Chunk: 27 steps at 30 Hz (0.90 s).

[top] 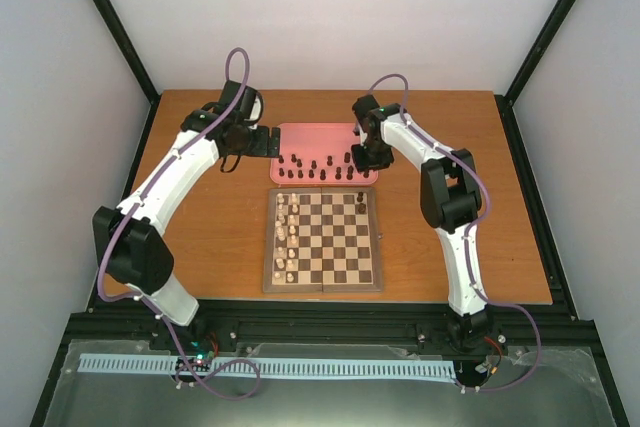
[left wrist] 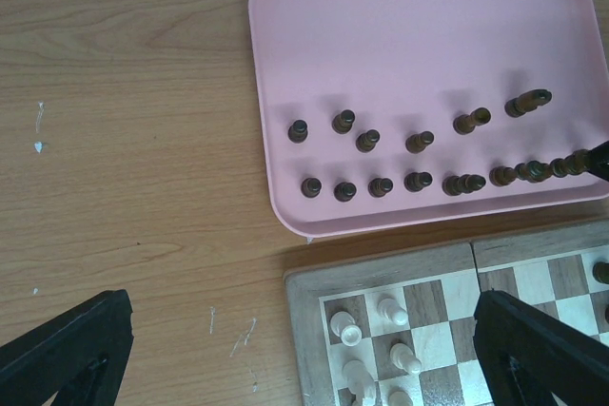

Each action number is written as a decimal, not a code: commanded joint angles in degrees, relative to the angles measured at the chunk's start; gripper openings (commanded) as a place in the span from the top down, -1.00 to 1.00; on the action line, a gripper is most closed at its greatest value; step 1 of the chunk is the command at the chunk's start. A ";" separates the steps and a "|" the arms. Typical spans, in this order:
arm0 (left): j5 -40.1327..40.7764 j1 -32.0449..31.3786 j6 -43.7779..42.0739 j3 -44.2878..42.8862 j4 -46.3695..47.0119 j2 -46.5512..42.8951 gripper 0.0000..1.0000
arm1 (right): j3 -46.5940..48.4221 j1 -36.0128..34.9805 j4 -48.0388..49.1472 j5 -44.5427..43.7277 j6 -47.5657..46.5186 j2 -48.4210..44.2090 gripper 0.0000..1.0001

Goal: Set up the chess pieces on the board
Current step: Pick up the chess piece from the storage box.

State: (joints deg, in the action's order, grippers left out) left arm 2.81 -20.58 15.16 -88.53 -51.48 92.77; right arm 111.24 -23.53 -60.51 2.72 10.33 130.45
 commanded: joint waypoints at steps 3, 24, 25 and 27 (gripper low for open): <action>0.69 -0.43 -1.50 -2.86 -1.13 1.18 -0.99 | 3.37 0.56 -0.58 0.74 -0.35 3.04 0.22; 0.93 -0.43 -1.29 -3.31 -0.91 1.74 -0.99 | 4.79 1.60 -1.13 -0.39 -0.74 2.78 0.91; 0.83 -0.45 -1.27 -3.31 -0.90 1.71 -0.99 | 4.94 1.57 -1.15 -0.62 -0.89 2.05 0.92; 0.82 -0.43 -1.27 -3.31 -0.81 1.63 -0.99 | 5.50 1.56 -1.38 -0.91 -0.88 0.29 0.93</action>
State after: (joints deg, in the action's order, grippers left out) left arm 3.40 -20.58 14.68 -89.54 -51.66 94.13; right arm 114.45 -22.28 -61.08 3.09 9.87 133.99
